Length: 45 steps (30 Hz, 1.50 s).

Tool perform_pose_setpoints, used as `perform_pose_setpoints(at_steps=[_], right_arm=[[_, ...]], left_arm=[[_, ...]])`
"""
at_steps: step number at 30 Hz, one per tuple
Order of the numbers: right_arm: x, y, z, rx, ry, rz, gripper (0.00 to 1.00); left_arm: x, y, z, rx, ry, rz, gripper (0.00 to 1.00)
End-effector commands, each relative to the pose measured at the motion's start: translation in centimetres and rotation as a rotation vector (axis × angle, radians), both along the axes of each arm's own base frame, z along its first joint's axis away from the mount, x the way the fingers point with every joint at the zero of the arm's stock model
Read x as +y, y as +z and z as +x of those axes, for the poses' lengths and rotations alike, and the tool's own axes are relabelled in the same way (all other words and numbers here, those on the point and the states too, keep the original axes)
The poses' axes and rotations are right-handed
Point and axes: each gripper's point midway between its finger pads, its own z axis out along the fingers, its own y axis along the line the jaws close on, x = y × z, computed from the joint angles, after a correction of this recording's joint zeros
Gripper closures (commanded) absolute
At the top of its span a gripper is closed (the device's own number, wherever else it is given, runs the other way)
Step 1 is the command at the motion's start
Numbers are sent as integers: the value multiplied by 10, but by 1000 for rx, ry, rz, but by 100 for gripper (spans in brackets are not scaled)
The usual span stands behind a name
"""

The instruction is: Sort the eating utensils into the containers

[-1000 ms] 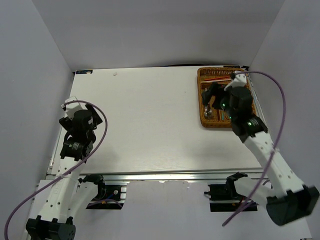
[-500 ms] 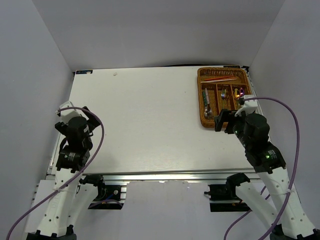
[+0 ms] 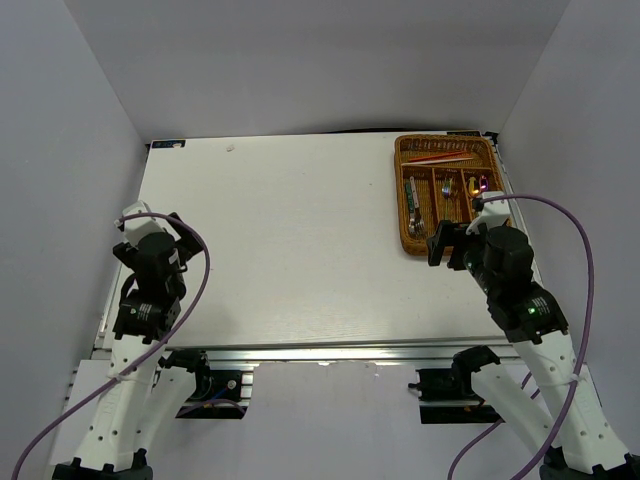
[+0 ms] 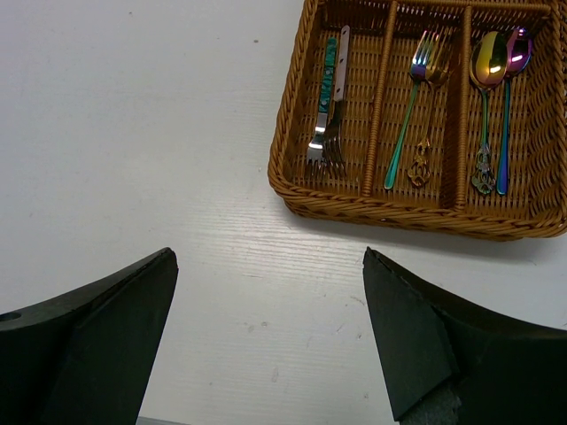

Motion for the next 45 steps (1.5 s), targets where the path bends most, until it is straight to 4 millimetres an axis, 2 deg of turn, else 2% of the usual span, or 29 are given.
perform_pose_setpoints(at_steps=[1,5,12,19,30,37,45], right_arm=[[1,8,5,-44,-3,9,11],[1,3,6,-26,-7,10,11],[-2,5,8,-33,-29,5,11],[-2,-8,10,-7,-44,9,11],[-3,-9,13,-13,-62,21,11],[-15,-16,6,-8,-115,12,11],[-22,-12,-5,-58,-126,20,11]], left_arm=[[-2,-2,1,-6,-12,-5,2],[-2,-2,1,-10,-12,-8,2],[-2,-3,1,-8,-15,-8,2],[-4,-5,2,-5,-24,-13,2],[-3,-4,1,-7,-18,-13,2],[0,-3,-1,-12,0,-13,2],[1,-2,-2,-14,13,-13,2]])
